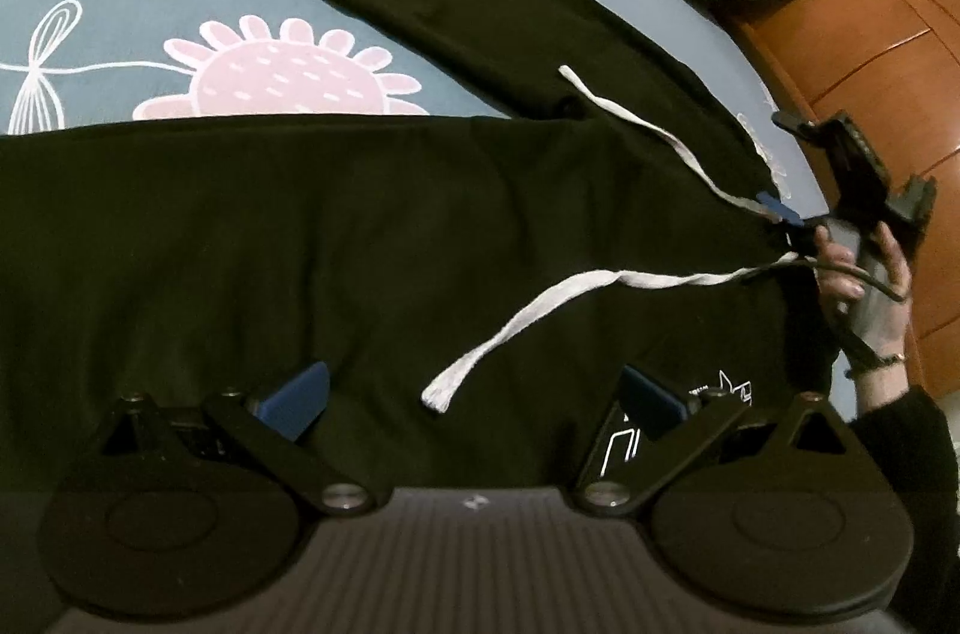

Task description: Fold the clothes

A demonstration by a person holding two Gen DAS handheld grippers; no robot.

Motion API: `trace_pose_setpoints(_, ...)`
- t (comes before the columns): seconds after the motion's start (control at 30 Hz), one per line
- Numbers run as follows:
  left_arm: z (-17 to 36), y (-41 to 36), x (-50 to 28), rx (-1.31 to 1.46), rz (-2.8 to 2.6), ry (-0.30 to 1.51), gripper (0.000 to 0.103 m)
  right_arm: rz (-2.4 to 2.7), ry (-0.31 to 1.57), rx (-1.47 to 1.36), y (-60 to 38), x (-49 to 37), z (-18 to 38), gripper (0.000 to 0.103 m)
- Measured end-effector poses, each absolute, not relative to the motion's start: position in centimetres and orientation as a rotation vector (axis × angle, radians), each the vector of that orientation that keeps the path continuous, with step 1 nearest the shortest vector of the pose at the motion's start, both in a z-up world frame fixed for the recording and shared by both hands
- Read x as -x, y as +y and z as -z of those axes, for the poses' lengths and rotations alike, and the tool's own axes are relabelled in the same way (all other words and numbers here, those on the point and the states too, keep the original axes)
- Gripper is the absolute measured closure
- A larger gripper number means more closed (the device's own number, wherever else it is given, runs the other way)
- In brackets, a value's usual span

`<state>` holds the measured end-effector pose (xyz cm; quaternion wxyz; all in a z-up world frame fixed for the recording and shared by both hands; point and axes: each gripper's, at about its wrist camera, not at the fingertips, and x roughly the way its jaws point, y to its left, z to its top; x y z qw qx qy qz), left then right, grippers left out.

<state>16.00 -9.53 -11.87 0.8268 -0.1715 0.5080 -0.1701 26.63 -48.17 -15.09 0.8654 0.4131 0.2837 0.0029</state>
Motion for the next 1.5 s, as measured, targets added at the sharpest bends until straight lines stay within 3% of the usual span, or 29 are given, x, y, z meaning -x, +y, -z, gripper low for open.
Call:
trace_pose_setpoints(0.27,11.9,-9.7,-16.4,0.342,0.367,1.081,0.001,0.055,0.503,-0.899,-50.3,-27.6,14.8,0.0)
trace_pose_setpoints(0.4,12.0,-9.8,-16.5,0.338,0.363,1.076,0.001,-0.044,0.617,-0.93,-49.3,-29.8,14.5,0.0)
trace_pose_setpoints(0.53,12.0,-9.9,-16.5,0.321,0.369,1.078,0.001,0.033,0.706,-0.772,-47.3,-32.5,14.5,0.0)
trace_pose_setpoints(0.8,12.0,-9.7,-17.0,0.322,0.381,1.09,0.001,0.08,0.556,-0.67,-48.3,-34.7,15.4,0.001)
trace_pose_setpoints(0.93,12.1,-9.6,-17.1,0.324,0.381,1.082,0.001,0.218,0.574,-0.689,-50.4,-34.2,15.4,0.0)
trace_pose_setpoints(1.03,12.1,-9.7,-17.1,0.318,0.383,1.078,0.001,0.112,0.565,-0.818,-51.9,-32.8,13.7,0.0)
trace_pose_setpoints(1.13,12.0,-9.7,-17.0,0.314,0.382,1.077,0.001,0.071,0.611,-0.751,-51.2,-31.8,11.1,0.0)
trace_pose_setpoints(1.2,12.1,-9.8,-16.9,0.311,0.381,1.072,0.001,0.068,0.623,-0.638,-50.2,-31.2,10.0,0.014)
trace_pose_setpoints(1.23,12.1,-9.8,-16.9,0.307,0.381,1.071,0.001,0.047,0.652,-0.63,-50.1,-31.2,10.1,0.03)
trace_pose_setpoints(1.27,12.1,-9.9,-16.9,0.302,0.381,1.07,0.001,0.03,0.698,-0.659,-50.3,-31.3,10.6,0.039)
trace_pose_setpoints(1.5,12.1,-9.9,-16.9,0.294,0.38,1.068,0.001,0.143,0.828,-0.598,-51.5,-30.2,12.2,0.041)
